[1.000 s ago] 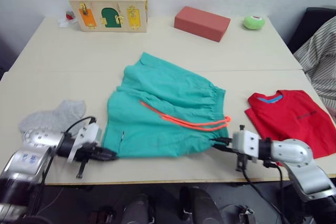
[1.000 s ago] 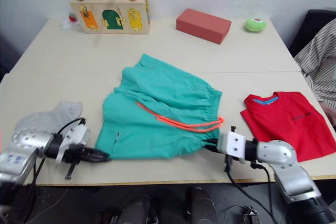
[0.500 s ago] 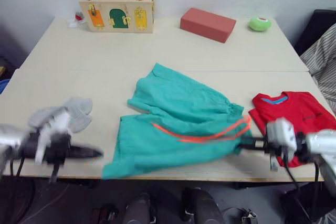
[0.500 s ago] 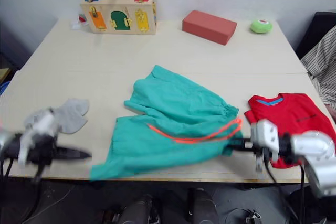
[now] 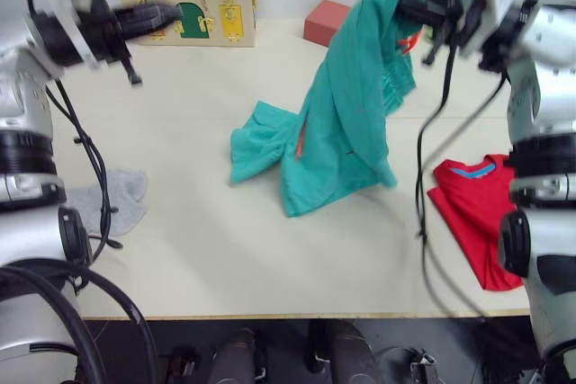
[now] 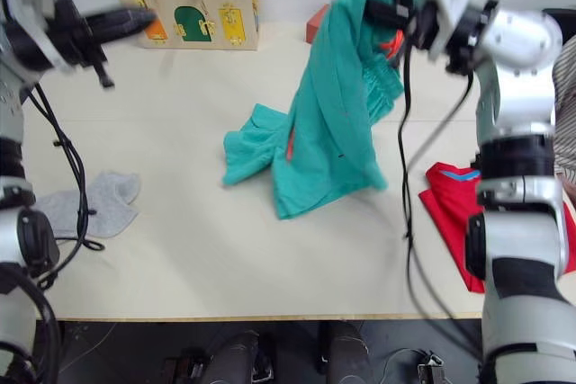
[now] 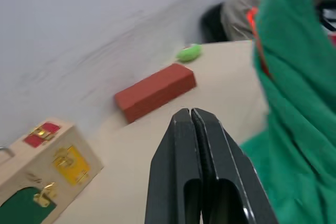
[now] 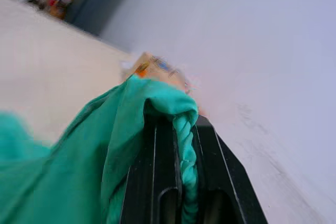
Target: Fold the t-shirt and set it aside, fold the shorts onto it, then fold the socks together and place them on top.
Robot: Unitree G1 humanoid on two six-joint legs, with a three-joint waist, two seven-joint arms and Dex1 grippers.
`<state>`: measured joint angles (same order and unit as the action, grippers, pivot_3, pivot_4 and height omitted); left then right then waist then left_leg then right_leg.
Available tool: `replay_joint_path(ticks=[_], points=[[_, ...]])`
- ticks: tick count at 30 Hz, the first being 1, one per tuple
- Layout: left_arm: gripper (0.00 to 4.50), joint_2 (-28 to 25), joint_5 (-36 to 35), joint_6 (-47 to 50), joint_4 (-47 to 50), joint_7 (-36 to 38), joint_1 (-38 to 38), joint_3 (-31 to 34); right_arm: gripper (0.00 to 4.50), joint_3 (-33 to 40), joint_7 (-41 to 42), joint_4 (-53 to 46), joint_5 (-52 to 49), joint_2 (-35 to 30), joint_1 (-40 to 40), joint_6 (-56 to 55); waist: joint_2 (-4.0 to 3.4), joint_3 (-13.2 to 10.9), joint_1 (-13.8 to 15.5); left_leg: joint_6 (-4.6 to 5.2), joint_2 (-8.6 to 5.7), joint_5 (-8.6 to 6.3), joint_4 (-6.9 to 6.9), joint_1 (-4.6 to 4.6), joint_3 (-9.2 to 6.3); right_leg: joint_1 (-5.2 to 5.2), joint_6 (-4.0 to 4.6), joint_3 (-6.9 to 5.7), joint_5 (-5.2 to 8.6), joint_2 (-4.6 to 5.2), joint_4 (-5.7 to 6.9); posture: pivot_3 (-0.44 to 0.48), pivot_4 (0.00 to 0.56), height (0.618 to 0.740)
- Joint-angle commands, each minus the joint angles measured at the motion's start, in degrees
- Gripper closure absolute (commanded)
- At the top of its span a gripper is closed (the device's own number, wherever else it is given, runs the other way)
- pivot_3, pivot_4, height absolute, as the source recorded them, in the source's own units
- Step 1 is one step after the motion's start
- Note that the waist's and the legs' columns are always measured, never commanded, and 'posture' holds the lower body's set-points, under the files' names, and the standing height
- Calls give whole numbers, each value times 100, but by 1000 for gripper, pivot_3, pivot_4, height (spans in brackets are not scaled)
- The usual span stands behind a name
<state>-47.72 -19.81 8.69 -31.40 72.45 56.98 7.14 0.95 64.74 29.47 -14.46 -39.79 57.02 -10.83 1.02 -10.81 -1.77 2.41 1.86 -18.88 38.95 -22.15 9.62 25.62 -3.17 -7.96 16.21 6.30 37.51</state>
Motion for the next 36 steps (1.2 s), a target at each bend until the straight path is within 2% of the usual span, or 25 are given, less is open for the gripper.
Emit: replay_joint_path(ticks=[1,5,8,11,12,15,20,26,27,32,34,36], points=[[4467,16,-436,306,1475,250,-1263,101,4500,104,274,-810,-178,-256,-978,293,-13,-12,0,2,-4,-13,-1,-20,-1,8,-18,2,12,3,-8,0,150,740],[4467,185,-495,436,3082,89,-2882,-69,4500,259,132,-1697,-342,-339,-1909,886,-26,-36,9,27,-20,-27,59,-127,-10,60,-29,5,15,26,-29,0,150,740],[4467,367,-607,672,3798,-157,-3561,-148,4500,251,86,-2219,-429,-353,-2346,1125,-26,-37,21,31,-1,-27,106,-102,-24,-13,-43,8,11,27,-72,0,150,740],[4467,669,-560,786,4117,-627,-4014,-190,4500,178,123,-2475,-473,-256,-2398,1144,-38,-48,31,33,-4,-2,101,-22,-34,-89,-36,23,-18,34,-100,0,150,740],[4288,773,-559,850,4210,-803,-4089,-187,4500,168,137,-2493,-485,-227,-2336,1152,-41,-50,30,24,-3,-7,97,13,-39,-123,-31,23,-24,36,-105,0,150,740],[3636,966,-682,1093,4445,-1099,-4176,-177,4500,176,106,-2530,-648,-116,-2041,1407,-40,-49,24,-13,3,-2,93,20,-45,-123,-15,26,-41,40,-97,0,150,740],[2056,1075,-881,1351,4738,-1288,-4255,-208,4500,302,-382,-2867,-1484,340,-1061,2895,-44,-48,-7,-15,18,30,84,17,-36,-90,22,24,-22,32,-57,0,150,740],[194,1180,-767,1292,4837,-1478,-4286,-361,4500,347,-1165,-3061,-2160,722,-2,4584,-44,-48,19,-28,26,42,47,6,-32,-65,39,18,-11,20,-51,0,150,740],[46,1230,-592,1130,4801,-1571,-4281,-443,4500,414,-1407,-3010,-2194,789,110,4790,-44,-48,22,-28,26,42,47,1,-32,-62,39,17,-11,21,-51,0,150,740],[46,1448,104,632,4440,-1714,-4129,-1109,4500,386,-1872,-2678,-1617,595,-118,4767,-39,-45,80,-18,11,42,47,-8,-33,-64,30,17,-17,26,-63,0,150,740],[46,1640,336,462,4137,-1776,-3899,-1388,4500,511,-2187,-2466,-1535,590,-230,4906,-39,-45,89,-11,4,42,46,-8,-28,-64,24,20,-20,28,-65,0,150,740],[46,1952,536,404,3744,-1892,-3546,-1662,4500,339,-2199,-2235,-1126,372,-512,4662,-39,-45,132,-4,0,46,46,-12,-25,-61,19,21,-23,31,-65,0,150,740]])
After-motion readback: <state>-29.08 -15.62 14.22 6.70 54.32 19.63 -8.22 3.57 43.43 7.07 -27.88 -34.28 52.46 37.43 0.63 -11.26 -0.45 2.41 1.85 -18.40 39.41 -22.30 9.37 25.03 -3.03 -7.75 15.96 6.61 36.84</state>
